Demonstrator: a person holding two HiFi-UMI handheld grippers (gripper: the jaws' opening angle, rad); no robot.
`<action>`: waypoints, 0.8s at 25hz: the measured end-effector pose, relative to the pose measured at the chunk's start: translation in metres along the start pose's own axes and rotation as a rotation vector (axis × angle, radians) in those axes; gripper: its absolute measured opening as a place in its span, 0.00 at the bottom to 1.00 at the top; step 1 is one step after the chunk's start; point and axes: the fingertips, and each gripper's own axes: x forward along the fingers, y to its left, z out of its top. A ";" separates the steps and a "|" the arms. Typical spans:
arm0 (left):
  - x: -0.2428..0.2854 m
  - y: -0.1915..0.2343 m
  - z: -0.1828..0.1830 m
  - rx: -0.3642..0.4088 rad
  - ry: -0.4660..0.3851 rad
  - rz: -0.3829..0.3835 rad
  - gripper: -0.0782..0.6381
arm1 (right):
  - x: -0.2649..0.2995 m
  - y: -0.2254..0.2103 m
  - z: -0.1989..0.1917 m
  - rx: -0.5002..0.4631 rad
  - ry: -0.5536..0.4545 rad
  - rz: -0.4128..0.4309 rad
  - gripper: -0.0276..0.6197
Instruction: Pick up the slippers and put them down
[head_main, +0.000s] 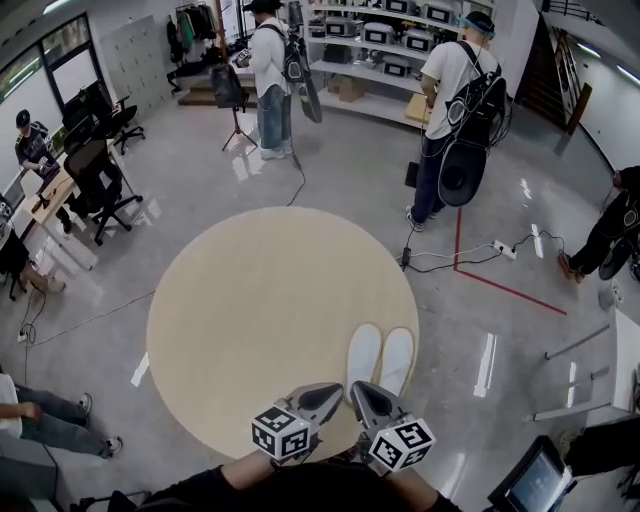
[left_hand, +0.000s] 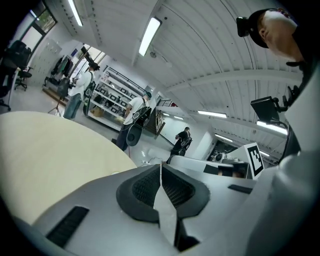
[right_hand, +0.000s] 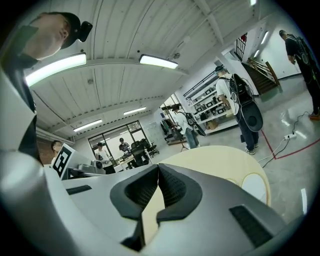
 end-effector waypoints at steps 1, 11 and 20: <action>-0.007 0.001 0.001 0.001 -0.002 0.007 0.14 | 0.003 0.008 0.001 -0.008 0.001 0.010 0.07; -0.038 -0.009 0.008 0.030 -0.032 -0.011 0.14 | -0.001 0.052 0.007 -0.093 -0.026 0.030 0.07; -0.039 -0.026 0.002 0.057 -0.023 -0.065 0.14 | -0.020 0.060 0.001 -0.094 -0.040 -0.008 0.07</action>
